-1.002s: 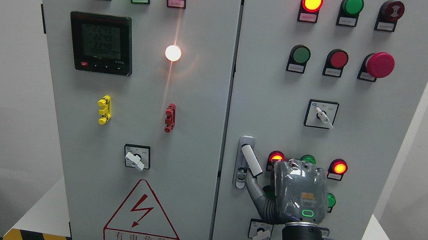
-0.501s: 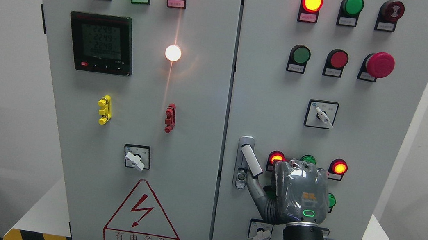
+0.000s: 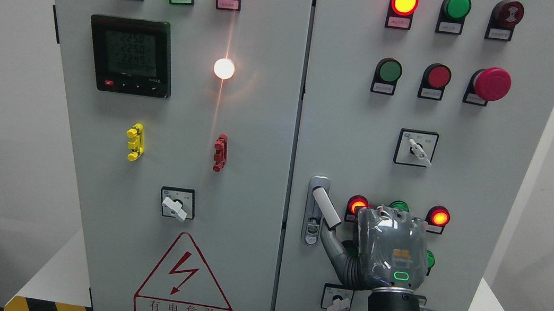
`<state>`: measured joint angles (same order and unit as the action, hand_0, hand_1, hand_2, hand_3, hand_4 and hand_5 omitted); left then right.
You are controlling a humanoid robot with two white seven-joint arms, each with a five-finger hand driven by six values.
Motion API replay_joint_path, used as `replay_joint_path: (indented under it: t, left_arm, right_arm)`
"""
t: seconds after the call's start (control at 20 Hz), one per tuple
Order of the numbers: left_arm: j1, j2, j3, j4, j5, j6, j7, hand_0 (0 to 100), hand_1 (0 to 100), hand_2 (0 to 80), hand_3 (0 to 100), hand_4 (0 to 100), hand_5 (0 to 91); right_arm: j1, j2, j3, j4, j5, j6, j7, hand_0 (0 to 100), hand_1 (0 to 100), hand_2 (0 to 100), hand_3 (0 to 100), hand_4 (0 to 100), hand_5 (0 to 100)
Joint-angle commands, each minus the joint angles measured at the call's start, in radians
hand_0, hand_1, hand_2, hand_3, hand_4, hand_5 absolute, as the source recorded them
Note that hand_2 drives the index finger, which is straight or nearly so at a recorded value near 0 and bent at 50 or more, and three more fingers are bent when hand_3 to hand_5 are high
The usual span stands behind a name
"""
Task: Release door handle
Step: 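Rotate the latch handle with the right hand to horizontal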
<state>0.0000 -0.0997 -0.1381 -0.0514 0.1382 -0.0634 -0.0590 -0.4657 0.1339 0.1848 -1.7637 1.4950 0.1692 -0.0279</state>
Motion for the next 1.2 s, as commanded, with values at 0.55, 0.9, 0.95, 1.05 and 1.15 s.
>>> replay_joint_path:
  t: [0.55,0.9,0.95,1.05,1.15]
  left_arm:
    - [0.018,0.000,0.000,-0.001,0.000,0.000,-0.001,12,56,0.0,0,0,0.0]
    - [0.018,0.000,0.000,-0.001,0.000,0.000,-0.001,12,56,0.0,0,0,0.0]
    - [0.018,0.000,0.000,0.001,0.000,0.000,-0.001,12,56,0.0,0,0,0.0]
    - [0.018,0.000,0.000,0.001,0.000,0.000,-0.001,12,56,0.0,0,0,0.0]
    - [0.018,0.000,0.000,0.001,0.000,0.000,-0.001,12,56,0.0,0,0,0.0]
  right_arm:
    - [0.001,0.001,-0.005,-0.013,-0.002,0.000,-0.004,49,25,93,100,94,95]
    - [-0.001,0.000,-0.018,-0.013,-0.004,0.000,-0.004,49,25,93,100,94,96]
    - [-0.001,0.001,-0.018,-0.014,-0.004,0.000,-0.004,49,25,93,100,94,96]
    - [-0.001,0.000,-0.021,-0.014,-0.004,0.000,-0.004,49,25,93,100,94,96]
    - [-0.002,0.000,-0.021,-0.014,-0.005,0.000,-0.004,49,25,93,100,94,96]
